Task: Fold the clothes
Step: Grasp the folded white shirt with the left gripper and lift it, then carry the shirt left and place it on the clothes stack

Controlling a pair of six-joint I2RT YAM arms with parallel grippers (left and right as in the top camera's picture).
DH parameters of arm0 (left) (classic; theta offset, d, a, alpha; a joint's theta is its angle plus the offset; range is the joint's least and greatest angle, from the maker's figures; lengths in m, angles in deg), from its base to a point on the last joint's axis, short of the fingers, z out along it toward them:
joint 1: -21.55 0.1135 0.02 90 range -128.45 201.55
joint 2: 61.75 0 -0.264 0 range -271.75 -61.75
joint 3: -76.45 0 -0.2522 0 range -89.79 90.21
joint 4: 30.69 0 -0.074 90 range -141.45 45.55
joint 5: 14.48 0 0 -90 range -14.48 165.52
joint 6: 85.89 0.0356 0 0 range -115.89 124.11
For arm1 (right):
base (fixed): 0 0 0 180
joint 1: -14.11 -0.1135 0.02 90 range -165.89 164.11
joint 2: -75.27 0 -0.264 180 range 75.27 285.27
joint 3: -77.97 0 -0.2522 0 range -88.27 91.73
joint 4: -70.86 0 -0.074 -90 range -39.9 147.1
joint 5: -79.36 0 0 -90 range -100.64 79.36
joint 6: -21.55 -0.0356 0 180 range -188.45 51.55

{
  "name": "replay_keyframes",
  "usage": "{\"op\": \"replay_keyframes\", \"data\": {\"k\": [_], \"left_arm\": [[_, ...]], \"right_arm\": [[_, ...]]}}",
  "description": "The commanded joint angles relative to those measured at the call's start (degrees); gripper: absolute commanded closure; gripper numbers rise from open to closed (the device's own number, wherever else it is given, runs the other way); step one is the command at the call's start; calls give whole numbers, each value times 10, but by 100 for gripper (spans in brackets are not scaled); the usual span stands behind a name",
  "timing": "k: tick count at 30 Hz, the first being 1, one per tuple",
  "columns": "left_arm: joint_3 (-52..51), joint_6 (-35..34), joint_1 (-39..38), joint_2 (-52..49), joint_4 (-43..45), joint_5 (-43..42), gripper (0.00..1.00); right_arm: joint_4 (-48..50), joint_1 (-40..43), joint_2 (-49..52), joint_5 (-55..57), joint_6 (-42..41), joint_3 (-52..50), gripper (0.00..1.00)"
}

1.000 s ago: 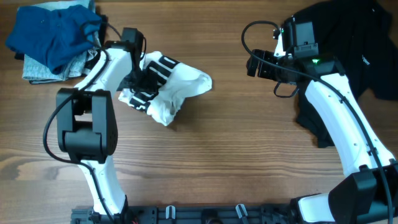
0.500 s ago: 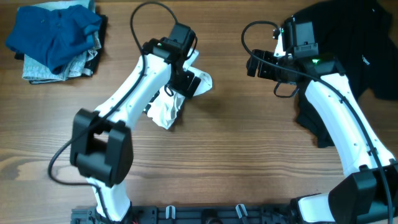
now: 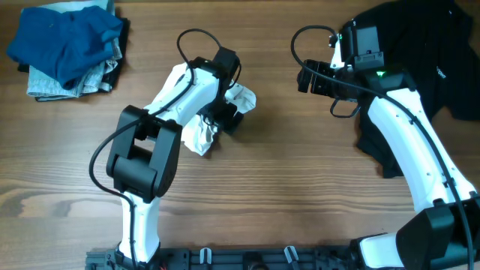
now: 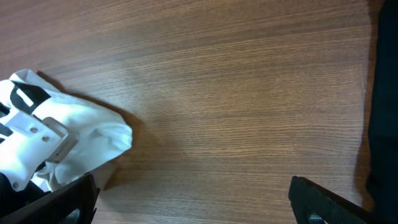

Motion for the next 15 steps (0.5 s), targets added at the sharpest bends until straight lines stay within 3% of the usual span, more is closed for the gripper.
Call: {"op": "replay_keyframes", "data": {"k": [1, 2, 5, 8, 11, 15], "left_arm": [[-7, 11, 1, -47, 38, 50, 13], [-7, 11, 1, -49, 43, 59, 21], [-7, 11, 1, -57, 62, 62, 66], [-7, 11, 1, -60, 77, 62, 96], [-4, 11, 1, -56, 92, 84, 96], [42, -21, 15, -13, 65, 188, 96]], "right_arm": [[-2, 0, 4, 10, 7, 2, 1], [-2, 0, 4, 10, 7, 2, 1], [-2, 0, 4, 12, 7, 2, 0], [-2, 0, 4, 21, 7, 2, 0], [-2, 0, 4, 23, 7, 2, 0], [2, 0, 4, 23, 7, 2, 1]]}}
